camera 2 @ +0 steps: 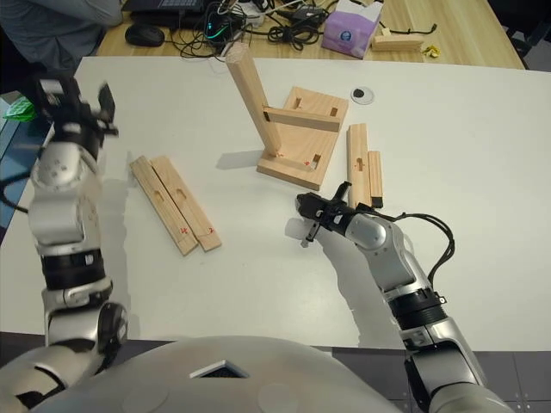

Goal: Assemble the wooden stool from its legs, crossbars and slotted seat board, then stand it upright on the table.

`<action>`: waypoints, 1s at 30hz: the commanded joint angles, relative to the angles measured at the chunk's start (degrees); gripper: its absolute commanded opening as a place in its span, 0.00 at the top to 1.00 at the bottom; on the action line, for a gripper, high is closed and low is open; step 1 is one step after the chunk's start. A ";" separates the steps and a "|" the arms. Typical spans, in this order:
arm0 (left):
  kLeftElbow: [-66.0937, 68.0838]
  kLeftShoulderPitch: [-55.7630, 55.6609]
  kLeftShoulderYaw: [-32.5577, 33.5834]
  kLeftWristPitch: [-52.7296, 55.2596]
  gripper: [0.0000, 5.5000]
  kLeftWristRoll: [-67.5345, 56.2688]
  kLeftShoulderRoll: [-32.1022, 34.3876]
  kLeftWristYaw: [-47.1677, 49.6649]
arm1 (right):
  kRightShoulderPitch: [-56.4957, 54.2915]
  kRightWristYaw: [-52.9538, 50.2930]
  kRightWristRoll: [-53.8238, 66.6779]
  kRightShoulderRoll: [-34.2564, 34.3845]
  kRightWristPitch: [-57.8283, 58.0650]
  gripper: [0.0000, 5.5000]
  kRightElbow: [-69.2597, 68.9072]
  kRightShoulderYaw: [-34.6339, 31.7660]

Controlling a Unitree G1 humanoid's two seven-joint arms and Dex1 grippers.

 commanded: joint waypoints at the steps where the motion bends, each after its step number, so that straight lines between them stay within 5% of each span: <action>1: -6.31 10.97 -2.88 5.99 0.53 1.34 -0.83 -0.71 | 2.00 1.43 0.34 -1.69 1.71 1.00 -3.44 -1.14; 14: -19.64 18.74 -5.78 22.04 0.53 -5.31 2.16 -10.17 | 9.14 1.17 -1.22 -4.18 3.44 1.00 -9.23 -1.49; 30: -13.15 24.32 -11.52 17.13 0.53 -3.62 11.18 -15.16 | 10.48 -1.82 -3.83 -2.60 3.28 1.00 -9.27 -0.78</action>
